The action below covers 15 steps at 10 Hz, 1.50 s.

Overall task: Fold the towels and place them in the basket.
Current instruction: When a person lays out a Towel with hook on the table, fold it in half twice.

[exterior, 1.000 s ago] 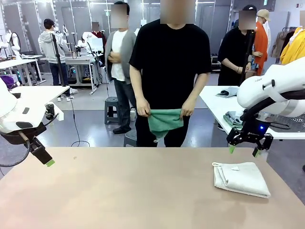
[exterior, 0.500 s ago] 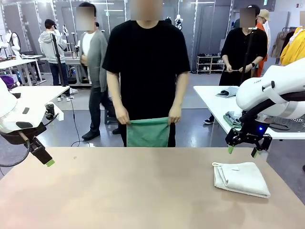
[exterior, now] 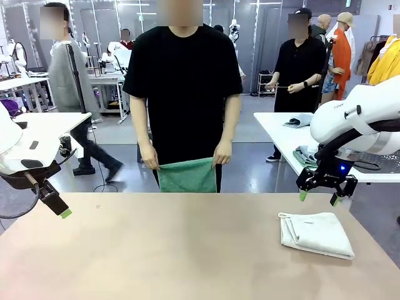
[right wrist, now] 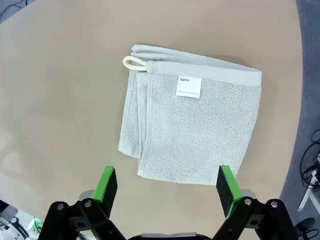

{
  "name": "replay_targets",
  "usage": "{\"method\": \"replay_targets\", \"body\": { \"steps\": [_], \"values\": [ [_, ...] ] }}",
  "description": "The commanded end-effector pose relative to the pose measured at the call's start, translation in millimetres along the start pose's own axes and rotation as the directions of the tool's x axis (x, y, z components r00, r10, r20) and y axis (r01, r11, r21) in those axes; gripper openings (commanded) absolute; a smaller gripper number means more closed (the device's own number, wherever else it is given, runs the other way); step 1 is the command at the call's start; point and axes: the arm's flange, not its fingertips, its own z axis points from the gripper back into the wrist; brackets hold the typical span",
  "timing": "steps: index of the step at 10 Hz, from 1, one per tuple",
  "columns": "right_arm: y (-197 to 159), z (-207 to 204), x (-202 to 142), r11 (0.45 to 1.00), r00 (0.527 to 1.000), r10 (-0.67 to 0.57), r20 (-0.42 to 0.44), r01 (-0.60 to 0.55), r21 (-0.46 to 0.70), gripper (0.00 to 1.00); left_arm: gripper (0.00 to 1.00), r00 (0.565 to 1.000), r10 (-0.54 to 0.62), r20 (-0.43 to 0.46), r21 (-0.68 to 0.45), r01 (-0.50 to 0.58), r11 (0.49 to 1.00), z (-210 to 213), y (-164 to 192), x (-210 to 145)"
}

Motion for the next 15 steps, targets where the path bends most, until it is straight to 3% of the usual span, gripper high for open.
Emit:
{"method": "replay_targets", "body": {
  "steps": [1,5,6,8,12,15],
  "values": [
    [-1,0,3,1.000,1.000,0.001,-0.006,-0.001,-0.002,1.00,1.00,1.000,0.005,-0.011,0.011,-0.005,1.000,-2,0,0],
    [0,0,0,1.000,1.000,0.000,0.000,0.000,0.000,1.00,1.00,1.000,0.005,-0.011,0.011,-0.005,1.000,-2,0,0],
    [22,36,-27,0.982,0.971,0.190,0.143,-0.188,-0.030,1.00,1.00,1.000,0.000,0.000,0.000,0.000,1.000,0,0,0],
    [45,94,-64,0.910,0.868,0.398,0.296,-0.415,-0.006,1.00,1.00,0.989,0.041,0.142,-0.142,-0.020,0.990,49,24,-6],
    [55,148,-143,0.711,0.635,0.639,0.433,-0.703,-0.019,1.00,1.00,0.965,0.028,0.261,-0.266,0.044,0.963,90,39,-52],
    [72,138,-174,0.599,0.553,0.735,0.392,-0.801,0.005,1.00,1.00,0.966,0.018,0.257,-0.291,0.059,0.955,82,29,-71]
  ]
}}
